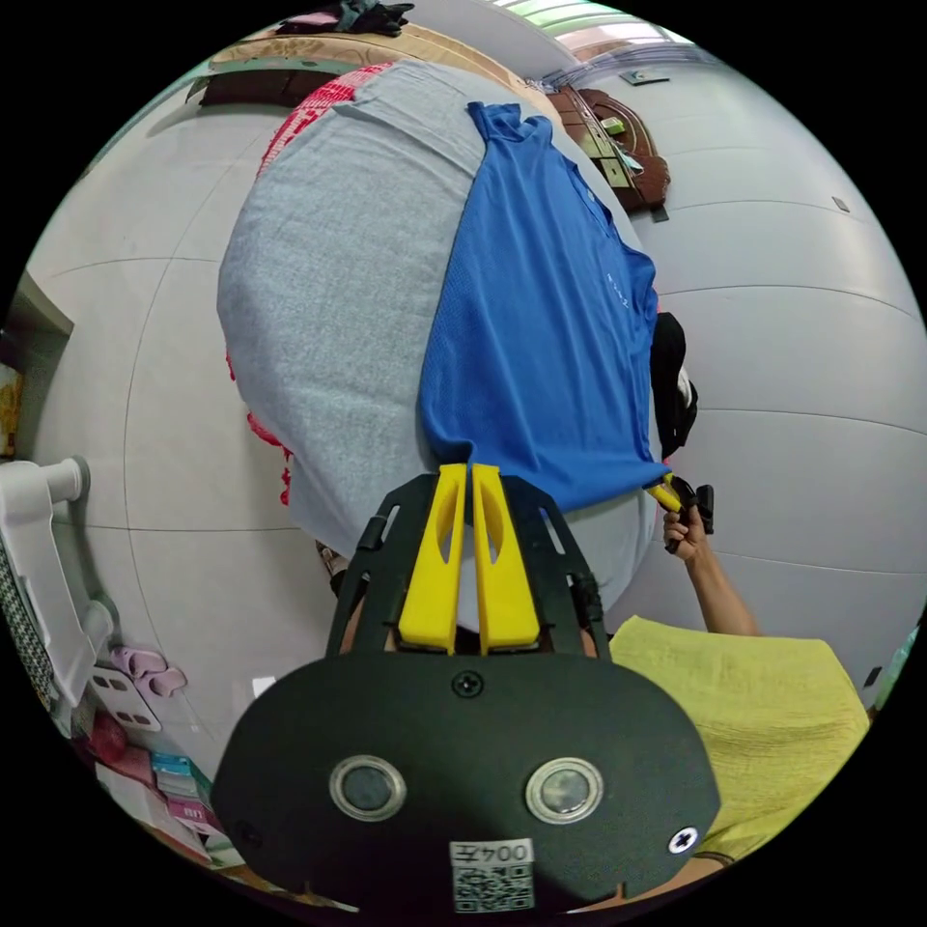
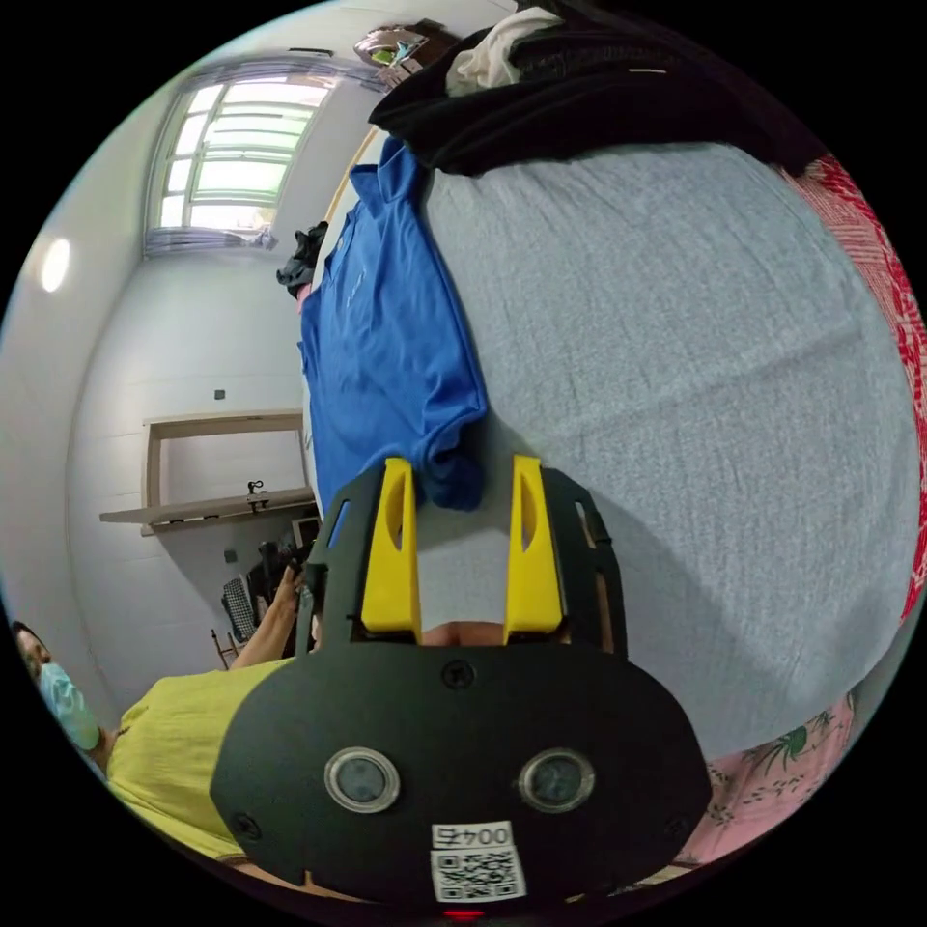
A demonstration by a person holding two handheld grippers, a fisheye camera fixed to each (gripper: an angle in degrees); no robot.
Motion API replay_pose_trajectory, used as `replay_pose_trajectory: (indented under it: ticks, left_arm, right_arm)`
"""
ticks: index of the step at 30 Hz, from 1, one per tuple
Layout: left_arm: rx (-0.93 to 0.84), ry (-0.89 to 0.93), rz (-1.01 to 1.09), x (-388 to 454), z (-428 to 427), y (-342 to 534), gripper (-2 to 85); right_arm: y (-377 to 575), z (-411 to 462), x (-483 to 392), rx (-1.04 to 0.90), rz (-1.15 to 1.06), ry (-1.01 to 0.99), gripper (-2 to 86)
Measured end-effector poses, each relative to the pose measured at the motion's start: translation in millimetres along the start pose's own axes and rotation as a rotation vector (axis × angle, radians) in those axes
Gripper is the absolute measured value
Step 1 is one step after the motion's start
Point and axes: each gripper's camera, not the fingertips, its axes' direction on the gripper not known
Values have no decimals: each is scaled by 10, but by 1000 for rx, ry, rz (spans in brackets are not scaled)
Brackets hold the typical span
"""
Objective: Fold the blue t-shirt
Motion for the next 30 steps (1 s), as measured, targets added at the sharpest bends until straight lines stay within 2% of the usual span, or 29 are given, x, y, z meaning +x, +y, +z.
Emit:
replay_pose_trajectory:
  ticks: [4, 6, 8, 10, 17, 20, 23, 26, 27, 30]
  left_arm:
    - [4, 22, -24, -153, -103, 14, 7]
    - [8, 29, -35, -218, -153, 20, 7]
    - [8, 30, -40, -268, -197, 22, 7]
    - [2, 26, -37, -315, -245, 20, 6]
    - [-6, 24, -40, -446, -393, 37, 6]
    - [-7, 24, -45, -503, -467, 59, 7]
    - [-8, 21, -48, -558, -550, 88, 7]
    - [-6, 21, -50, -612, -638, 121, 8]
    - [-4, 24, -50, -633, -674, 135, 8]
    - [1, 34, -40, -674, -787, 176, 8]
  right_arm:
    - [194, -168, 278, 34, 35, -64, 136]
    - [277, -322, 474, 79, 75, -156, 117]
    - [303, -385, 613, 39, 115, -207, 104]
    - [343, -480, 636, 12, 80, -164, 102]
    - [805, -290, 177, -150, -317, 228, 128]
    - [982, -104, 29, -115, -420, 361, 136]
    - [1007, 42, -7, -106, -449, 403, 126]
    - [1001, 100, -9, -87, -462, 445, 74]
    - [996, 75, 4, -72, -448, 413, 43]
    - [1011, -2, -24, -123, -452, 298, 25]
